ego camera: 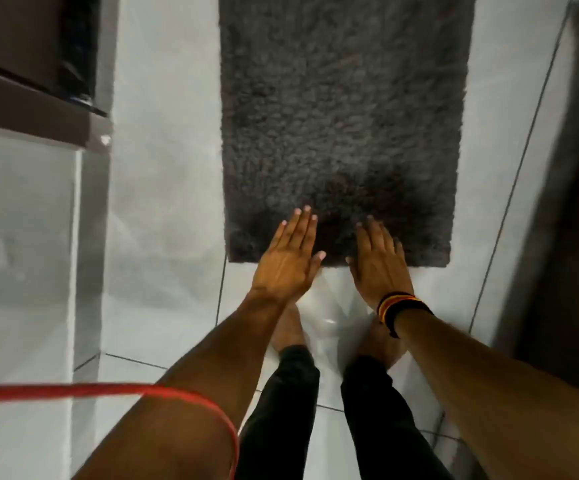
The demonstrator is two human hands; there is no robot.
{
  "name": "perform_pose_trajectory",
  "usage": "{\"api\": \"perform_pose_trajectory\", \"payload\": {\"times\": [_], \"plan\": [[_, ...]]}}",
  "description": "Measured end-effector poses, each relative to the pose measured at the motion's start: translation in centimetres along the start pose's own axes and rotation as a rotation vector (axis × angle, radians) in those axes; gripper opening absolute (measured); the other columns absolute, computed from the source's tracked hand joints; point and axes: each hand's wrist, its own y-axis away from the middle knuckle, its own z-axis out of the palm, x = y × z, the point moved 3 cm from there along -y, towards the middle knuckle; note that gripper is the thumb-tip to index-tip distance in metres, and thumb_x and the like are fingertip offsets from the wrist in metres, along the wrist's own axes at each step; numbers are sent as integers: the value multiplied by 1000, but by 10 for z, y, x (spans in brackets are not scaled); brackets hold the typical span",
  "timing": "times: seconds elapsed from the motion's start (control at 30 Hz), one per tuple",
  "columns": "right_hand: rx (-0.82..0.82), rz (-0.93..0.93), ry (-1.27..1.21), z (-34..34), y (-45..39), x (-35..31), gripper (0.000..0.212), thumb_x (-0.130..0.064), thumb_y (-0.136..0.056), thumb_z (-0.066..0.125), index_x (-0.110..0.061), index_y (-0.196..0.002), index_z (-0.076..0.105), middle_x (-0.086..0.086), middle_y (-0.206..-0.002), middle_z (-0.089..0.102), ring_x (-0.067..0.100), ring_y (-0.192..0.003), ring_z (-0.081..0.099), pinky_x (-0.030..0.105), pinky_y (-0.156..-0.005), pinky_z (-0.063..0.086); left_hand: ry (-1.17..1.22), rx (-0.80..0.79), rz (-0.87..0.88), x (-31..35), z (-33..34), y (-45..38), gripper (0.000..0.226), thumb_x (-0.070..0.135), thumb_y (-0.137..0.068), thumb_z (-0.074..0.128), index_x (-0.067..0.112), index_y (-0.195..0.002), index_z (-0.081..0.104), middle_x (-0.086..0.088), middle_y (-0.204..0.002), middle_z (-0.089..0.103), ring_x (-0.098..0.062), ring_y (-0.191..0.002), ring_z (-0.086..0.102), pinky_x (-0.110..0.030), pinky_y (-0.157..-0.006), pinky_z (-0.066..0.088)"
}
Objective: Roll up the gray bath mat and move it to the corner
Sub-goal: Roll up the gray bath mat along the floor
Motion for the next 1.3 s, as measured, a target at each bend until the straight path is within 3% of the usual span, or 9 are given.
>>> {"api": "perform_pose_trajectory", "payload": {"times": [0.13, 0.23, 0.37, 0.47, 0.63, 0.83, 1.0, 1.1, 1.3], "plan": [[-204, -98, 238, 54, -14, 21, 49, -30, -85, 74, -11, -127, 57, 15, -126, 55, 37, -116, 53, 50, -94, 48, -32, -8, -2, -27, 45, -14, 71, 47, -104, 19, 5, -161, 24, -15, -168, 26, -32, -157, 21, -44, -129, 15], [-174, -210, 395, 64, -33, 32, 33, -10, -76, 75, -8, -107, 64, 18, -105, 61, 40, -96, 59, 51, -81, 51, -32, 86, 78, -37, 66, -12, 51, 41, -100, 46, 6, -135, 60, -16, -122, 68, -37, -114, 62, -46, -100, 48], [-33, -422, 432, 62, -50, 37, 29, -7, -71, 73, -5, -98, 64, 20, -82, 66, 39, -73, 63, 45, -64, 52, -199, -3, 97, -52, 77, -18, 55, 46, -83, 71, 12, -125, 60, -12, -116, 63, -32, -104, 59, -44, -85, 49], [-59, -355, 264, 48, -57, 38, 29, -7, -72, 73, -6, -100, 63, 17, -79, 68, 39, -66, 64, 38, -50, 49, -269, -54, 25, -48, 71, -33, 50, 40, -86, 72, 14, -125, 58, -12, -121, 61, -32, -108, 58, -43, -87, 49], [117, -323, 90, 21, -65, 49, 22, -1, -80, 71, -7, -102, 68, 17, -90, 72, 39, -71, 67, 38, -51, 50, -36, -36, -167, -58, 40, -64, 29, 36, -104, 50, 16, -117, 65, -11, -117, 71, -35, -108, 67, -41, -82, 53], [181, -397, 343, 18, -76, 50, 43, -14, -81, 73, -2, -121, 66, 19, -126, 63, 42, -109, 58, 53, -98, 46, 203, -221, -216, -81, -7, -113, 42, 51, -99, 55, 12, -112, 65, -18, -117, 70, -37, -113, 64, -42, -92, 48], [147, -342, 304, 15, -96, 41, 36, 4, -75, 77, -5, -108, 67, 16, -96, 68, 38, -83, 63, 43, -73, 55, -366, 183, 7, -60, -24, -102, 52, 59, -94, 53, 13, -117, 62, -10, -116, 61, -30, -107, 56, -42, -89, 47], [62, -280, 258, 9, -99, 42, 40, 8, -73, 73, -5, -110, 66, 18, -92, 69, 40, -80, 65, 40, -57, 55, -379, 156, 48, -49, 0, -78, 63, 63, -91, 56, 13, -129, 58, -9, -124, 60, -29, -111, 56, -41, -94, 46], [-91, -208, 176, -9, -130, 40, 37, -4, -89, 60, -9, -125, 56, 20, -105, 68, 42, -99, 62, 46, -77, 53, -179, 179, -86, -56, 0, -99, 31, 34, -91, 69, 15, -116, 70, -9, -114, 72, -33, -105, 64, -41, -91, 49]]}}
